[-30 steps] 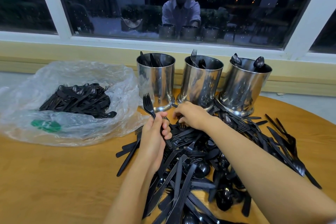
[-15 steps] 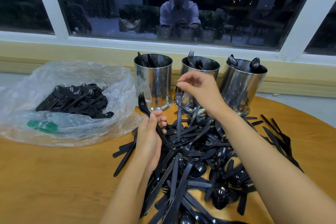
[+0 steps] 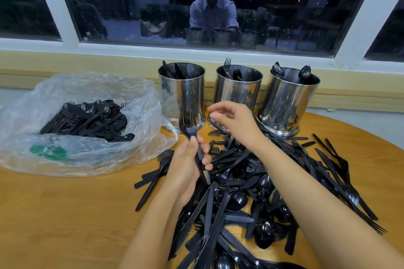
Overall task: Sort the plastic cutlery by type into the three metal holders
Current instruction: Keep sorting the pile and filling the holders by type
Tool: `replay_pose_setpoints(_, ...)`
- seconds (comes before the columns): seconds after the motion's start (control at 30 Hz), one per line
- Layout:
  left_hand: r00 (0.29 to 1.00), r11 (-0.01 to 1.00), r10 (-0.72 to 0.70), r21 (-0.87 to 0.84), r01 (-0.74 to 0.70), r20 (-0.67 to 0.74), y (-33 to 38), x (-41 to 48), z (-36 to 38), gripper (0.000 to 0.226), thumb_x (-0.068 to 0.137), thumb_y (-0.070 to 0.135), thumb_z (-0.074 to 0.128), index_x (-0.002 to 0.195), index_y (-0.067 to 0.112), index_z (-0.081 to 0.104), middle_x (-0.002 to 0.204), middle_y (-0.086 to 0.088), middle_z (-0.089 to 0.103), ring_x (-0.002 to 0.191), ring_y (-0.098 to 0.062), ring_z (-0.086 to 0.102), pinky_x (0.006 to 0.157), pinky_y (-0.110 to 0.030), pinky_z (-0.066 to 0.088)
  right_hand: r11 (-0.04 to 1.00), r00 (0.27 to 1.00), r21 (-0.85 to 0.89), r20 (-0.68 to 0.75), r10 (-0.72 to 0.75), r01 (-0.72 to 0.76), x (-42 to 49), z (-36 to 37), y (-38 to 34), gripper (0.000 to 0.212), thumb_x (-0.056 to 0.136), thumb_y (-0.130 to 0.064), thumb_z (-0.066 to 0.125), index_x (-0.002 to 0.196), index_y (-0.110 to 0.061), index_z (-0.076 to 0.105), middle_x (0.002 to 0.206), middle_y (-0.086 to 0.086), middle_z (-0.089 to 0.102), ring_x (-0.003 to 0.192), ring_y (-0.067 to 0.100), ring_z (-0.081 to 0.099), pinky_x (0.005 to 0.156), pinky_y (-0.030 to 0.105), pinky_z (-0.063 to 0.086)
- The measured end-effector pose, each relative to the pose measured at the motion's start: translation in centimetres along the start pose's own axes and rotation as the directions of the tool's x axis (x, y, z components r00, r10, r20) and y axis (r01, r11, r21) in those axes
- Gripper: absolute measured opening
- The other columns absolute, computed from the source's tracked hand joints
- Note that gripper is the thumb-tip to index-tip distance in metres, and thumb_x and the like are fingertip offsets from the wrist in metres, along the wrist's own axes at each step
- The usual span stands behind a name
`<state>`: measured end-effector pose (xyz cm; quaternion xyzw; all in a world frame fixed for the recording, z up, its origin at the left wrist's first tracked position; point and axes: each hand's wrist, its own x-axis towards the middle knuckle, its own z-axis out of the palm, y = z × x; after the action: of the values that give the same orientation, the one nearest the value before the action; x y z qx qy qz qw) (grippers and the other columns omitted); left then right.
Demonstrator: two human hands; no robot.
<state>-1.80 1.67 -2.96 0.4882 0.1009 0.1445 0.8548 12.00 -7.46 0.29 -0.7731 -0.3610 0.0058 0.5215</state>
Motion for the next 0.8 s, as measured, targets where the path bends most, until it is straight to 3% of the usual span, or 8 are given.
replay_pose_setpoints(0.07, 0.999, 1.0, 0.0, 0.001, 0.001, -0.039, 0.0, 0.0, -0.2, 0.025, 0.108, 0.027, 0.03, 0.098, 0.01, 0.046, 0.068, 0.0, 0.042, 0.05, -0.008, 0.031, 0.045, -0.018, 0.029, 0.959, 0.996, -0.28, 0.058, 0.063, -0.045, 0.3, -0.5, 2.1, 0.016, 0.091, -0.01, 0.065, 0.105, -0.014, 0.072, 0.096, -0.007, 0.068, 0.078, -0.006, 0.056, 0.084, 0.019, 0.045)
replay_pose_setpoints(0.17, 0.998, 1.0, -0.004, 0.012, 0.004, -0.068, -0.1, 0.0, -0.2, 0.026, 0.107, 0.029, 0.033, 0.104, 0.008, 0.049, 0.062, 0.003, 0.038, 0.048, -0.007, 0.027, 0.043, -0.018, 0.023, 0.86, 0.947, -0.509, 0.257, 0.193, -0.037, 0.4, -1.0, 4.8, 0.024, 0.093, -0.007, 0.062, 0.115, -0.011, 0.07, 0.115, 0.005, 0.067, 0.103, 0.014, 0.059, 0.093, 0.022, 0.04)
replay_pose_setpoints(0.23, 0.998, 1.0, -0.003, 0.014, 0.004, -0.069, 0.0, 0.1, -0.1, 0.027, 0.105, 0.03, 0.038, 0.11, 0.007, 0.051, 0.062, 0.004, 0.037, 0.049, -0.007, 0.027, 0.043, -0.017, 0.024, 0.811, 0.916, -0.585, 0.33, 0.23, 0.007, 0.3, -1.1, 5.7, 0.022, 0.093, -0.008, 0.062, 0.113, -0.014, 0.071, 0.113, 0.006, 0.067, 0.105, 0.02, 0.06, 0.092, 0.026, 0.043)
replay_pose_setpoints(0.4, 0.997, 0.997, 0.02, 0.072, -0.015, -0.069, -0.3, 0.1, -0.2, 0.022, 0.103, 0.024, 0.044, 0.112, 0.005, 0.052, 0.064, 0.006, 0.037, 0.054, -0.006, 0.032, 0.048, -0.018, 0.031, 0.788, 0.921, -0.615, 0.331, 0.206, 0.045, 0.5, -1.8, 5.6, 0.009, 0.091, -0.015, 0.065, 0.095, -0.017, 0.073, 0.097, -0.001, 0.067, 0.095, 0.017, 0.059, 0.086, 0.033, 0.048)
replay_pose_setpoints(0.5, 0.996, 0.999, 0.047, 0.022, -0.045, -0.077, -0.3, 0.3, -0.2, 0.018, 0.105, 0.022, 0.039, 0.1, 0.007, 0.049, 0.066, 0.004, 0.039, 0.056, -0.008, 0.037, 0.052, -0.02, 0.036, 0.84, 0.975, -0.539, 0.212, 0.064, 0.063, 0.9, -2.7, 4.9, 0.008, 0.09, -0.014, 0.067, 0.093, -0.018, 0.073, 0.09, -0.009, 0.062, 0.091, 0.011, 0.057, 0.088, 0.031, 0.048)
replay_pose_setpoints(0.6, 0.992, 0.997, 0.073, -0.012, -0.075, -0.099, -0.3, 0.4, -0.3, 0.019, 0.106, 0.021, 0.036, 0.096, 0.008, 0.047, 0.069, 0.001, 0.043, 0.059, -0.01, 0.041, 0.057, -0.022, 0.04, 0.933, 0.995, -0.349, -0.025, -0.096, 0.081, 1.2, -3.7, 3.5, 0.008, 0.088, -0.007, 0.068, 0.092, -0.012, 0.072, 0.089, -0.005, 0.064, 0.084, 0.009, 0.058, 0.083, 0.017, 0.046)
replay_pose_setpoints(0.7, 0.988, 0.996, 0.094, -0.001, -0.094, -0.12, -0.4, 0.3, -0.2, 0.021, 0.106, 0.022, 0.035, 0.096, 0.009, 0.049, 0.067, 0.003, 0.04, 0.057, -0.008, 0.035, 0.053, -0.02, 0.034, 0.962, 0.954, -0.243, -0.24, -0.18, 0.12, 0.9, -4.5, 1.9, 0.009, 0.09, -0.005, 0.065, 0.095, -0.011, 0.07, 0.089, -0.007, 0.062, 0.08, -0.004, 0.055, 0.075, 0.007, 0.041)
replay_pose_setpoints(0.8, 0.987, 0.992, 0.107, 0.081, -0.098, -0.121, -0.1, 0.1, -0.1, 0.021, 0.103, 0.026, 0.041, 0.103, 0.01, 0.054, 0.065, 0.006, 0.031, 0.054, -0.006, 0.026, 0.049, -0.019, 0.025, 0.98, 0.896, -0.131, -0.401, -0.189, 0.148, 0.1, -5.2, 0.8, 0.012, 0.093, -0.006, 0.061, 0.095, -0.017, 0.067, 0.088, -0.013, 0.062, 0.081, -0.005, 0.055, 0.076, 0.012, 0.043)
